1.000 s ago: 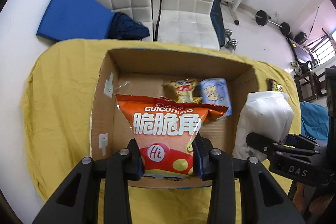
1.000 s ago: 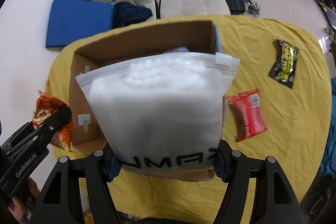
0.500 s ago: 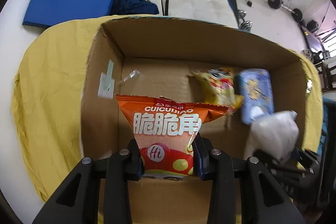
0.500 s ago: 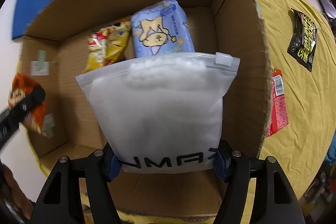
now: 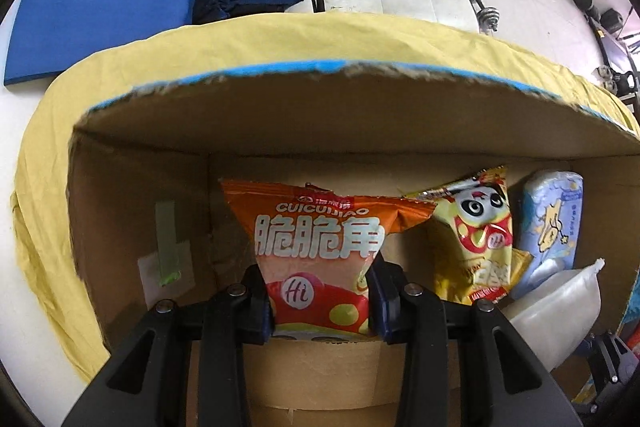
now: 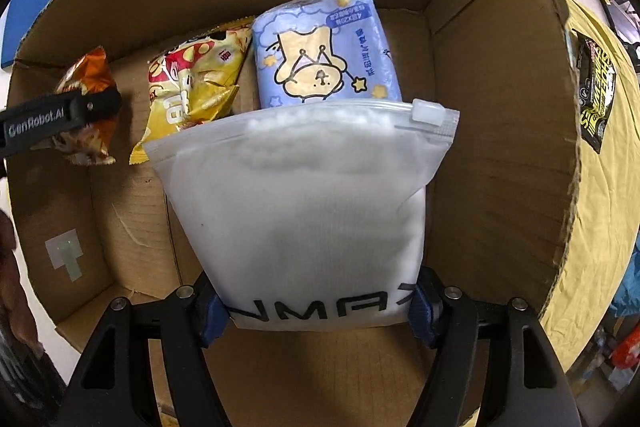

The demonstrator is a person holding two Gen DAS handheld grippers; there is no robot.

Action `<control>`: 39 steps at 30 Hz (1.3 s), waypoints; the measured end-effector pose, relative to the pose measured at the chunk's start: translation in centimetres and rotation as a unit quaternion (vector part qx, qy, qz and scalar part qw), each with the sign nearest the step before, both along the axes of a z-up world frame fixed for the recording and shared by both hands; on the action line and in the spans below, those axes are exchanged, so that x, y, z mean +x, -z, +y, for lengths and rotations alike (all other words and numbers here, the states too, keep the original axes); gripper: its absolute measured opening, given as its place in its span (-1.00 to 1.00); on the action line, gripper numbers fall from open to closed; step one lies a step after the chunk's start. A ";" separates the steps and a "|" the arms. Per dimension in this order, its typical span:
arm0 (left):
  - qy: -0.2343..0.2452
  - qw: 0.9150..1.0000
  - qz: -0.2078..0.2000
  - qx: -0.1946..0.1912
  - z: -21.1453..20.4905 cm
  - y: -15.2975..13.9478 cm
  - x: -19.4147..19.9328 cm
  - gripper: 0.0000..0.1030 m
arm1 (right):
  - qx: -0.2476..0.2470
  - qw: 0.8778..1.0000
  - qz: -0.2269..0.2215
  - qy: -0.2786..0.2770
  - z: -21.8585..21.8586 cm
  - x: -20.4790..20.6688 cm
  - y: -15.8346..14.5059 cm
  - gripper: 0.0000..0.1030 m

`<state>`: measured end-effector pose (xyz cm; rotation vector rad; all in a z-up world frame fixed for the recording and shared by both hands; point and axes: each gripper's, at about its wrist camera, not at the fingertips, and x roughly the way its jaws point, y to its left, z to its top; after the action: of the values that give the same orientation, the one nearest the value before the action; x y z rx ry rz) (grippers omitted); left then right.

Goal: Organize soft objects
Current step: 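Carry both bags over the box and open both tools to drop them inside, then raise both tools from the box and move toward the red and black packs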

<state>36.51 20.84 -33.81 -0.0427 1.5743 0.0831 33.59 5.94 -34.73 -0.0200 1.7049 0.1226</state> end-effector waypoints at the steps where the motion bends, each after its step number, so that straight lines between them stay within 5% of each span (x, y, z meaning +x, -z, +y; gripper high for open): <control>1: -0.002 1.000 0.001 0.000 0.0 0.0 0.2 -0.31 | -0.001 1.000 0.002 -0.001 0.0 0.0 0.0 0.45; 11: -0.017 1.000 0.006 -0.014 0.4 -0.7 0.8 -0.02 | -0.010 0.999 0.035 -0.020 1.3 -1.2 1.7 0.56; 21: -0.012 1.000 -0.024 -0.004 0.2 -2.9 -0.2 0.39 | -0.006 1.000 0.021 -0.013 1.8 -2.5 1.2 0.83; 26: -0.018 0.999 -0.040 -0.012 0.3 -4.2 -1.2 0.82 | 0.000 1.000 0.004 -0.011 1.9 -2.9 -0.4 1.00; 39: -0.019 0.996 -0.086 -0.022 -0.3 -7.9 -5.9 0.95 | 0.001 0.998 -0.057 -0.013 0.7 -4.4 -5.5 1.00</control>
<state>30.60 20.50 -25.87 -0.1127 1.4035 0.0722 29.23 6.61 -29.25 -0.0463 1.5913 0.1394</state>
